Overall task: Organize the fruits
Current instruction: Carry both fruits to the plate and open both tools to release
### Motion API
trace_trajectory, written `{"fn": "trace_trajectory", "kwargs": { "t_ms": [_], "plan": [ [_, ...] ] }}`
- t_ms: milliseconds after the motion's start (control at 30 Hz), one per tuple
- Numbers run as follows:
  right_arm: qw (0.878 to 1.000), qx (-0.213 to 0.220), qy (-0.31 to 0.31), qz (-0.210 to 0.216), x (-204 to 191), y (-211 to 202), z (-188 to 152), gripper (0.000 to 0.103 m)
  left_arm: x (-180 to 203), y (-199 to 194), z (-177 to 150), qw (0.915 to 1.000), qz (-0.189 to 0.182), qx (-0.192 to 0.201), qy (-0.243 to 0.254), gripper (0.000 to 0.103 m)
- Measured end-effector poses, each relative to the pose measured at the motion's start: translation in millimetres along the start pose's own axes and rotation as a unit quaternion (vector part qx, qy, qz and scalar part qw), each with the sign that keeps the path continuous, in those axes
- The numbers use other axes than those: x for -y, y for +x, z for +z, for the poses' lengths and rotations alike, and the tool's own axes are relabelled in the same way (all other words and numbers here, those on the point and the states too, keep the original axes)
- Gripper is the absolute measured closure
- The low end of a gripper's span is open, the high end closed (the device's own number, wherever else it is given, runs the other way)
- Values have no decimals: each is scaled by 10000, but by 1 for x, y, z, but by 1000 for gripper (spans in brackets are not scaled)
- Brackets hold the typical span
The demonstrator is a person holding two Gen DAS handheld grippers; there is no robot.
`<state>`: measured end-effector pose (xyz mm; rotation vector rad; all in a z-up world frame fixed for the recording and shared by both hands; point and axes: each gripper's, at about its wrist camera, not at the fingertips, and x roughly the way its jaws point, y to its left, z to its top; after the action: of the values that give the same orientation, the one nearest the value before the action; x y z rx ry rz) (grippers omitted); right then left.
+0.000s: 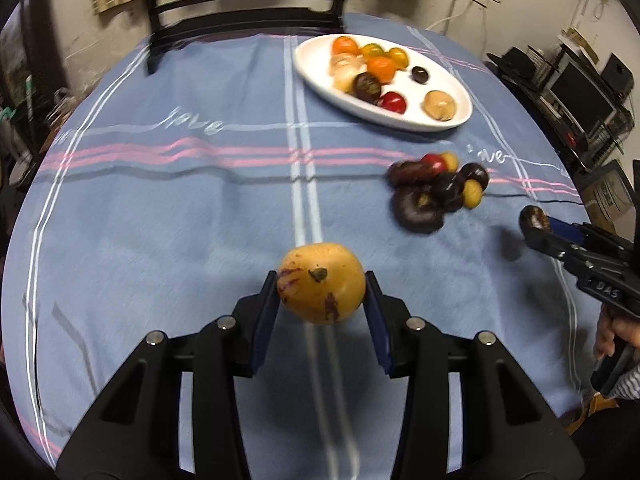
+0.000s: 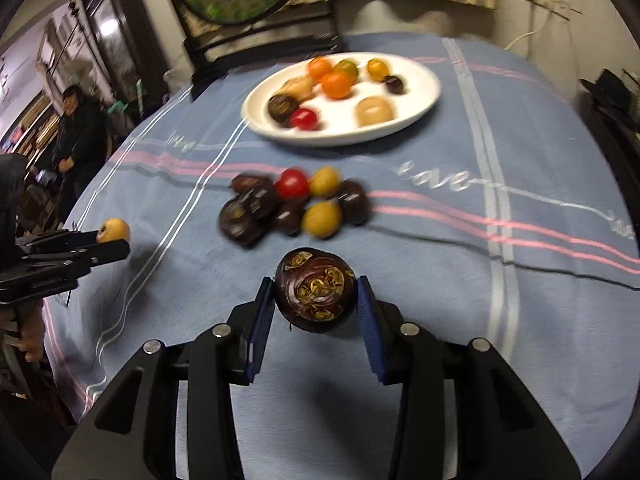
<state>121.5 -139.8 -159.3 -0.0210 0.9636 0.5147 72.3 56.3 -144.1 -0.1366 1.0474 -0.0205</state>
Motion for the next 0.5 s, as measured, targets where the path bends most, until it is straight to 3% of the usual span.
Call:
{"fn": "trace_trajectory", "kwargs": {
  "t_ms": [233,500],
  "plan": [
    [9987,442,207,-156,33,-5,52,62,40,32,74,9979,-265,134,572,61],
    [9978,655,37,-34,38,44,127,62,59,78,148,9966,-490,161,640,60]
  ]
}}
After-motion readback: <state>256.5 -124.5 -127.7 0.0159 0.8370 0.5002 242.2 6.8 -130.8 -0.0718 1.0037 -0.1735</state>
